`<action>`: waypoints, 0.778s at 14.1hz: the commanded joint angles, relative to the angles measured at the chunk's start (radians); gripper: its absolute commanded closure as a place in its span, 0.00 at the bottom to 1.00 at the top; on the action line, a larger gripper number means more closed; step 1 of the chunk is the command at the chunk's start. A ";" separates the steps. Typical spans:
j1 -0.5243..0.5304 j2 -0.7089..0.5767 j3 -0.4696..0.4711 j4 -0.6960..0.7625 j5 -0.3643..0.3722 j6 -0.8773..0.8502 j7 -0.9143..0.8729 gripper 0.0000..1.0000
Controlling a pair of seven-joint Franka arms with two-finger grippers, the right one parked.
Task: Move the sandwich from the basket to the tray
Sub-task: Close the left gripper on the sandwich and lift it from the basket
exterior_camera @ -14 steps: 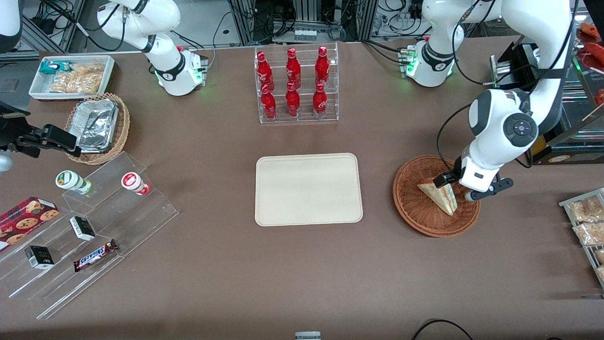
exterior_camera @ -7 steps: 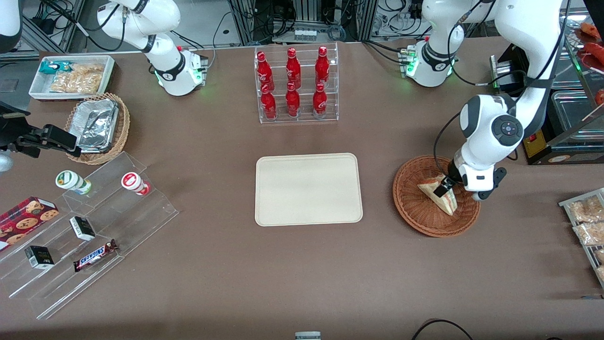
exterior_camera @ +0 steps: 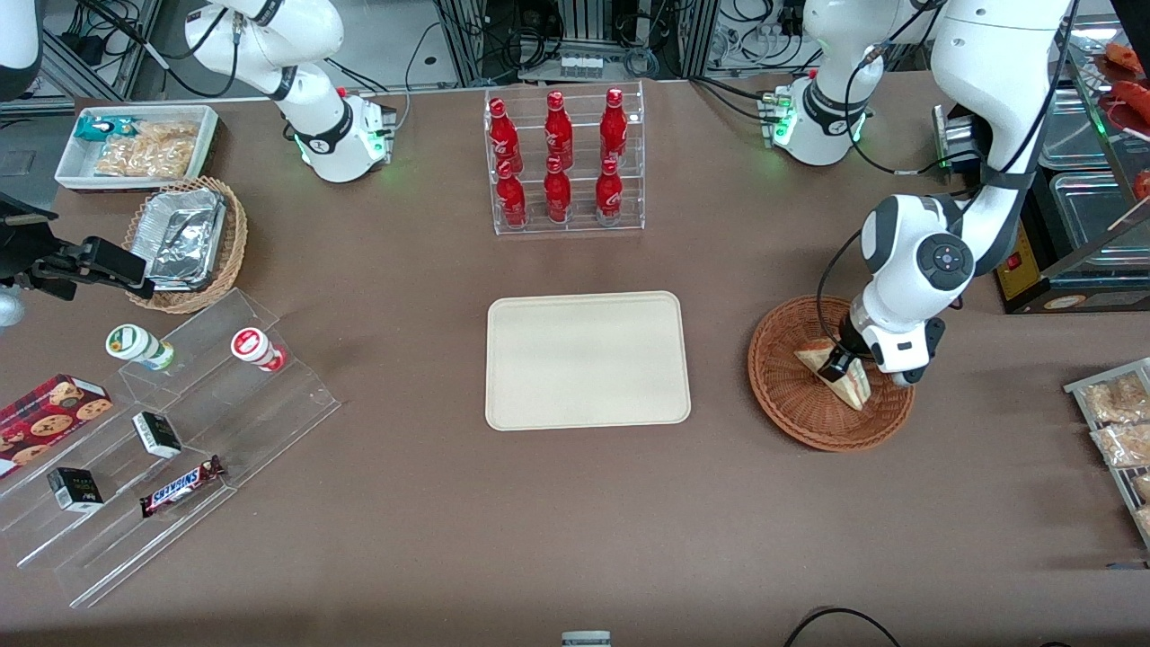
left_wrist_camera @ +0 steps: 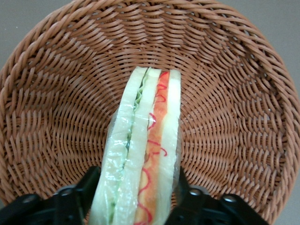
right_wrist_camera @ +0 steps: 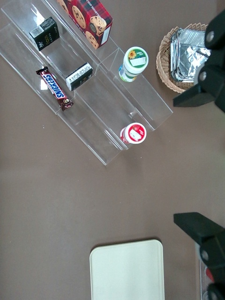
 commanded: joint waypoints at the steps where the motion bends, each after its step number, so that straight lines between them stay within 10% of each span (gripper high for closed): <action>1: -0.018 -0.041 0.004 0.011 -0.001 -0.044 0.016 0.96; 6: -0.054 -0.017 -0.001 0.199 0.003 -0.240 0.460 0.90; 11: -0.253 0.180 -0.001 0.560 -0.004 -0.545 0.457 0.94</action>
